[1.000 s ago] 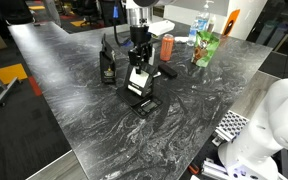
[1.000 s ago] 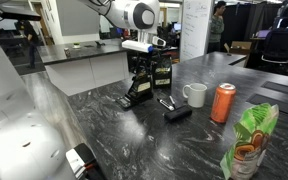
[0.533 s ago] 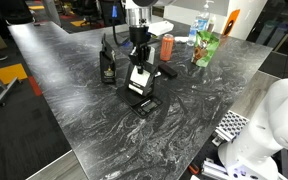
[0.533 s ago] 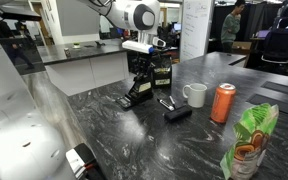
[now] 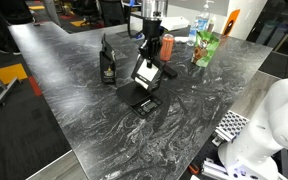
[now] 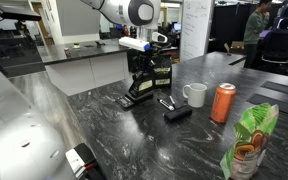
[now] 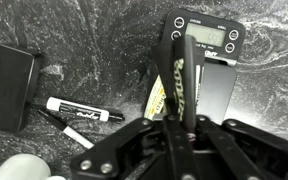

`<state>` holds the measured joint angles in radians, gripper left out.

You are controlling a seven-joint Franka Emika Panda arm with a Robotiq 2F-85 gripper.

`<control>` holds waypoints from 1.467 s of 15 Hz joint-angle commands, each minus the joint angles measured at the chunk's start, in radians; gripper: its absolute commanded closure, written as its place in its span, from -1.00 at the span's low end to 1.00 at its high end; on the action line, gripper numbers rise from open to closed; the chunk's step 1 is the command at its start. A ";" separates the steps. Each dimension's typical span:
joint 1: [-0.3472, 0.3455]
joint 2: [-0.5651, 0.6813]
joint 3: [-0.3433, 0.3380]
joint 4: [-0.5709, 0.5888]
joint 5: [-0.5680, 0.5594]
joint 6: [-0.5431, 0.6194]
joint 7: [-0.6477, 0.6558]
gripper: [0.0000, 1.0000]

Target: Remove the black packet from the scale, put it on the table and press the left button on the scale

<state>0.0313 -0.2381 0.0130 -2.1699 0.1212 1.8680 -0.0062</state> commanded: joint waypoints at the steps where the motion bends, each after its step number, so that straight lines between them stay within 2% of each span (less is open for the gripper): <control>1: -0.030 -0.131 -0.011 -0.129 -0.009 0.022 0.087 0.97; 5: -0.067 -0.196 0.010 -0.176 -0.092 -0.044 0.239 0.97; 9: -0.090 -0.202 0.033 -0.161 -0.197 -0.187 0.377 0.97; 12: -0.087 -0.179 0.021 -0.154 -0.208 -0.238 0.374 0.97; 17: -0.110 -0.123 0.004 -0.161 -0.303 -0.194 0.360 0.97; 18: -0.112 -0.110 -0.001 -0.157 -0.312 -0.193 0.358 0.39; 19: -0.113 -0.100 -0.004 -0.154 -0.321 -0.195 0.354 0.36; 22: -0.095 -0.086 -0.009 -0.139 -0.292 -0.211 0.321 -0.06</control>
<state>-0.0660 -0.3503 0.0054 -2.3326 -0.1820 1.6587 0.3561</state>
